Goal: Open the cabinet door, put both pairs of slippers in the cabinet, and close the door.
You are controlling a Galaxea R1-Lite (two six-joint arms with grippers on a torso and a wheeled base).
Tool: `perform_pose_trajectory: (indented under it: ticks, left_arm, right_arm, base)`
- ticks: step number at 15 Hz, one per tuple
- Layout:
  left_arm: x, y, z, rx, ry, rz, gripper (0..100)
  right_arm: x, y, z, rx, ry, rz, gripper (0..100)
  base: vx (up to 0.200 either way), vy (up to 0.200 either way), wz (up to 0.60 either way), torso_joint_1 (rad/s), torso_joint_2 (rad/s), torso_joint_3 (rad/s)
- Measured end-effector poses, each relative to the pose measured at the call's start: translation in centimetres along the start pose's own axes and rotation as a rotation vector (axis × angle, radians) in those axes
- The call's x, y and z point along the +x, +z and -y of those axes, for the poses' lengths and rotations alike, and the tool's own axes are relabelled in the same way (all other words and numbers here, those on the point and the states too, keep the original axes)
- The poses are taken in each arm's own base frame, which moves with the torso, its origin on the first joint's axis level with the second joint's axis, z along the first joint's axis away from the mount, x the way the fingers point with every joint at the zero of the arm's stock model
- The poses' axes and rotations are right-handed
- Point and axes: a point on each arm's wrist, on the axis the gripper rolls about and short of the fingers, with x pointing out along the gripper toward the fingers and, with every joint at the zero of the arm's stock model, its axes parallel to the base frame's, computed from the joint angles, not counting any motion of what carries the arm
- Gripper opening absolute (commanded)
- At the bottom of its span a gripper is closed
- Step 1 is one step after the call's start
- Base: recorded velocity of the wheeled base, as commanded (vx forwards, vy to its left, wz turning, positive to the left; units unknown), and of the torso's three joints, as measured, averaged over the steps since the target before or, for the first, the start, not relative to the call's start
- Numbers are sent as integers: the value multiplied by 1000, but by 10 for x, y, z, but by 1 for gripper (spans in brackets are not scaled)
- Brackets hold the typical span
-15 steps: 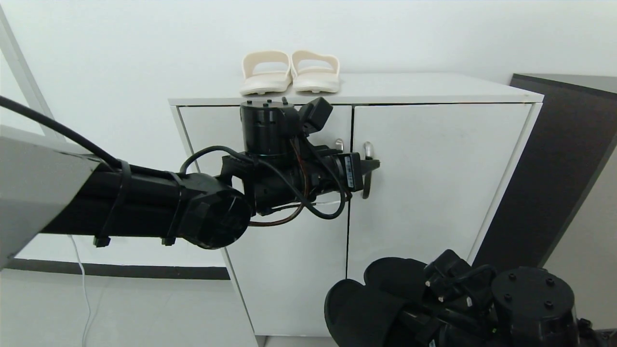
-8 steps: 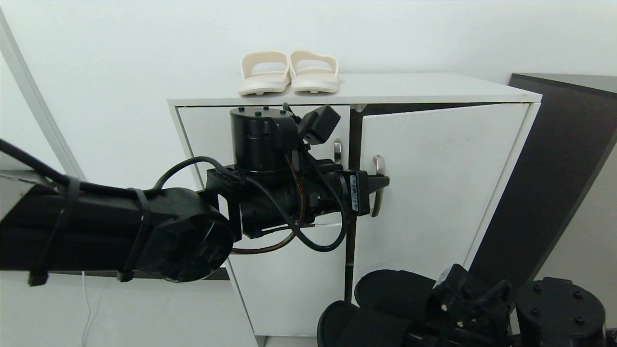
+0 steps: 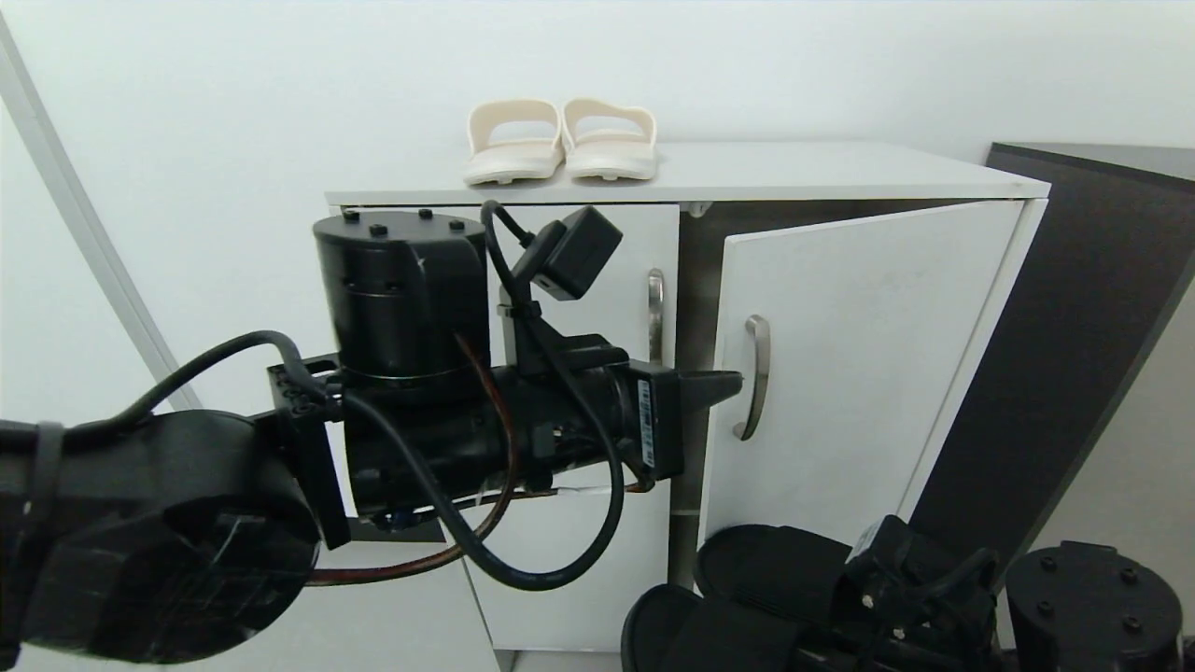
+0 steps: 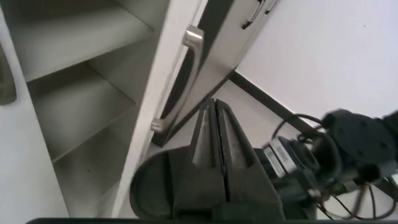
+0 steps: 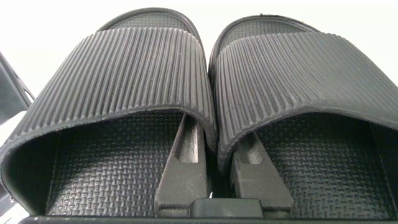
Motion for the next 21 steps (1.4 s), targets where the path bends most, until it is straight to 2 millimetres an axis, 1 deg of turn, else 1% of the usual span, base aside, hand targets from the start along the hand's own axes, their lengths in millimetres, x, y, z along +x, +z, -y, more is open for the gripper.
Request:
perform_pose_trajectory:
  ticks: [2, 3, 5, 9, 13, 15, 19, 21]
  left_arm:
    - [-8, 2, -5, 2, 17, 26, 0]
    - [-10, 4, -12, -2, 35, 34, 0]
    - [-9, 7, -22, -3, 60, 48, 0]
    - [16, 15, -45, 12, 82, 107, 0]
    - [41, 8, -62, 18, 78, 121, 0]
    - [47, 5, -66, 14, 82, 112, 0]
    - [52, 1, -69, 8, 92, 104, 0]
    - [54, -2, -65, 8, 80, 98, 0]
  right_arm:
    - [0, 0, -1, -2, 2, -2, 0]
    - [0, -1, -1, -3, 6, -4, 0]
    - [1, -1, -2, -5, 9, -6, 0]
    - [2, -2, -3, -7, 12, -15, 0]
    - [1, -7, -6, -15, 26, -36, 0]
    - [0, -9, -7, -26, 28, -44, 0]
    - [0, -14, -10, -36, 43, -65, 0]
    - [-2, -19, -14, -46, 64, -81, 0]
  base:
    - [0, 0, 0, 0, 0, 0]
    - [0, 0, 0, 0, 0, 0]
    - [0, 0, 0, 0, 0, 0]
    - [0, 0, 0, 0, 0, 0]
    - [0, 0, 0, 0, 0, 0]
    - [0, 0, 0, 0, 0, 0]
    - [-200, 0, 0, 7, 0, 4]
    - [-200, 0, 0, 0, 0, 2]
